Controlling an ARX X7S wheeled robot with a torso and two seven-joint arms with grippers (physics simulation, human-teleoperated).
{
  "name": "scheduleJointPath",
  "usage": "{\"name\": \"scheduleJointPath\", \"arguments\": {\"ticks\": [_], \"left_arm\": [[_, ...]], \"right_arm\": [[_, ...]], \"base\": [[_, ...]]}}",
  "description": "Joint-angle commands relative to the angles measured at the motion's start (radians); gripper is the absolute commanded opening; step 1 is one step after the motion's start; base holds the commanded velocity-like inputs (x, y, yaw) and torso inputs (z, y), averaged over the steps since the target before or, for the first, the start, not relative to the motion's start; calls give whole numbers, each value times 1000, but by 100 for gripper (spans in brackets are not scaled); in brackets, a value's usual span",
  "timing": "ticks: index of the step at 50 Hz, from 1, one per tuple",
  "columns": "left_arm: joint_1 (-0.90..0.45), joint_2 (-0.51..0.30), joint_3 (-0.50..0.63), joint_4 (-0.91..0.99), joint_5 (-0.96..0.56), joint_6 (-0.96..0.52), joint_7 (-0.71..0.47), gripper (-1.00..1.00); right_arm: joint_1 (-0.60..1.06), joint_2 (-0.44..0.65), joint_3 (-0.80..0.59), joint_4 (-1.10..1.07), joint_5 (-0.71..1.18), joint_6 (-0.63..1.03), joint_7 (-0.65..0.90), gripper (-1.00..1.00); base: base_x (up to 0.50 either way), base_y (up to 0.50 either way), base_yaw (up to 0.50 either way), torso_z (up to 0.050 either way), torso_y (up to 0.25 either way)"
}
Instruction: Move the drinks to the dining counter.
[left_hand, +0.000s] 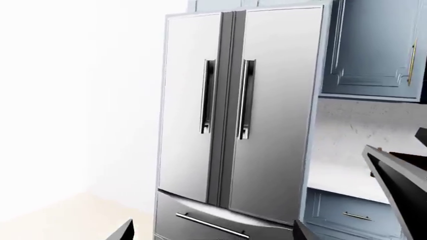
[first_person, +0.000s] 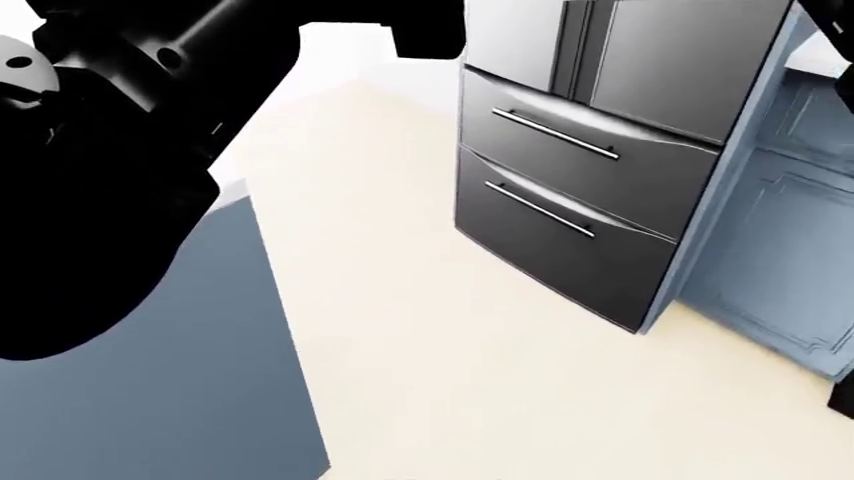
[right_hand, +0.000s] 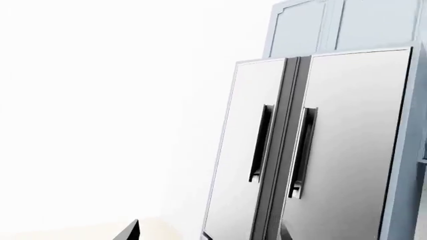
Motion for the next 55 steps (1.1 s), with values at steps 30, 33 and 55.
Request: {"name": "scheduleJointPath", "arguments": {"ticks": [30, 33, 55], "left_arm": [[-6, -4, 8, -4, 2, 8, 0, 100], [-5, -4, 8, -4, 3, 9, 0, 100], [-7, -9, 12, -7, 0, 15, 1, 100]], "right_arm": [[2, -2, -4, 3, 0, -2, -1, 100], [1, -1, -4, 2, 1, -2, 0, 100], [1, -2, -5, 2, 4, -4, 1, 100]], "base": [[-57, -47, -500, 0, 0], [-62, -41, -500, 0, 0], [-64, -36, -500, 0, 0]]}}
